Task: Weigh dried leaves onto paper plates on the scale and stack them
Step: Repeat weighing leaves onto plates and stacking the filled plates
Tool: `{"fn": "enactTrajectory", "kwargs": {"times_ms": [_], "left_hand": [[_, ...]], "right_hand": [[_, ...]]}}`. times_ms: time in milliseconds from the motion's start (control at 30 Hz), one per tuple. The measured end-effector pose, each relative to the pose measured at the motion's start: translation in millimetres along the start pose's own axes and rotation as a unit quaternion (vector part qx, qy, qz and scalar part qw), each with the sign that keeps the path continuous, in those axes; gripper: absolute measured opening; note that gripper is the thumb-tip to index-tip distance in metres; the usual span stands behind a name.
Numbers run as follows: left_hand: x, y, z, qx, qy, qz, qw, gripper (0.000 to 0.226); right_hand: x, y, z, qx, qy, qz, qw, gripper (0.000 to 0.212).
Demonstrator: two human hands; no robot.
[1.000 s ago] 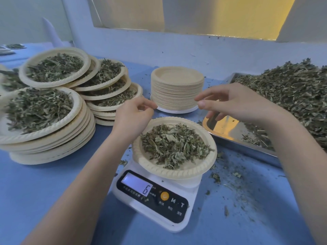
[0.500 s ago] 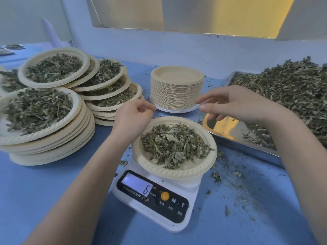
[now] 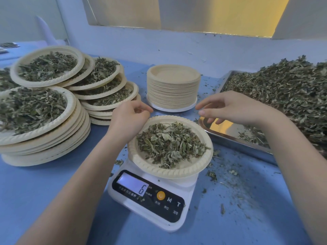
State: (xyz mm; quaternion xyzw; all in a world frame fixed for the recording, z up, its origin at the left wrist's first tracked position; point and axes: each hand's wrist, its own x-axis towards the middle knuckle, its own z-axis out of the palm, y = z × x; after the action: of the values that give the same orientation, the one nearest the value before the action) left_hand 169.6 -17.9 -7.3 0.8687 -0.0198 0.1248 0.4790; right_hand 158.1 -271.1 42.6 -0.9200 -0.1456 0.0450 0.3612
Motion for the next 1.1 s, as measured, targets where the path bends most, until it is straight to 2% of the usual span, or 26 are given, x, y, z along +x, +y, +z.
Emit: {"fn": "enactTrajectory", "kwargs": {"times_ms": [167,233,300,367,433,533,667,767,833,1100], "left_hand": [[0.2,-1.3,-0.1,0.001,-0.003,0.004,1.0,0.021],[0.2,-1.2,-0.8,0.001,-0.003,0.009,1.0,0.021],[-0.2,-0.6,-1.1,-0.001,-0.002,0.011,1.0,0.021],[-0.8,0.1,-1.0,0.001,-0.003,0.013,1.0,0.022],[-1.2,0.5,-1.2,0.003,-0.003,0.013,1.0,0.021],[-1.0,0.1,-1.5,0.007,-0.002,0.014,1.0,0.022],[-1.2,-0.2,-0.5,0.012,-0.002,0.015,1.0,0.022],[-1.2,-1.2,-1.0,0.014,-0.004,0.015,1.0,0.021],[-1.2,-1.9,-1.7,0.013,-0.006,0.014,1.0,0.021],[-1.4,-2.0,-5.0,-0.002,-0.033,-0.004,0.999,0.018]], "right_hand": [[-0.5,2.1,-0.8,-0.026,0.005,0.037,0.999,0.013],[2.4,10.7,-4.7,-0.121,0.071,0.069,0.988,0.01],[5.1,24.9,-8.2,-0.271,0.12,0.128,0.947,0.021],[4.9,41.0,-9.7,-0.338,0.097,0.204,0.914,0.029],[0.5,49.3,-7.5,-0.349,0.031,0.284,0.893,0.025],[-3.2,48.4,-4.8,-0.369,-0.039,0.328,0.869,0.018],[-0.3,40.1,-4.5,-0.333,-0.052,0.324,0.884,0.017],[-0.7,27.3,-4.0,-0.207,-0.057,0.323,0.922,0.019],[-1.6,20.8,-3.9,-0.173,-0.058,0.298,0.937,0.018],[-11.9,0.5,-9.8,-0.236,-0.024,0.162,0.958,0.025]]}}
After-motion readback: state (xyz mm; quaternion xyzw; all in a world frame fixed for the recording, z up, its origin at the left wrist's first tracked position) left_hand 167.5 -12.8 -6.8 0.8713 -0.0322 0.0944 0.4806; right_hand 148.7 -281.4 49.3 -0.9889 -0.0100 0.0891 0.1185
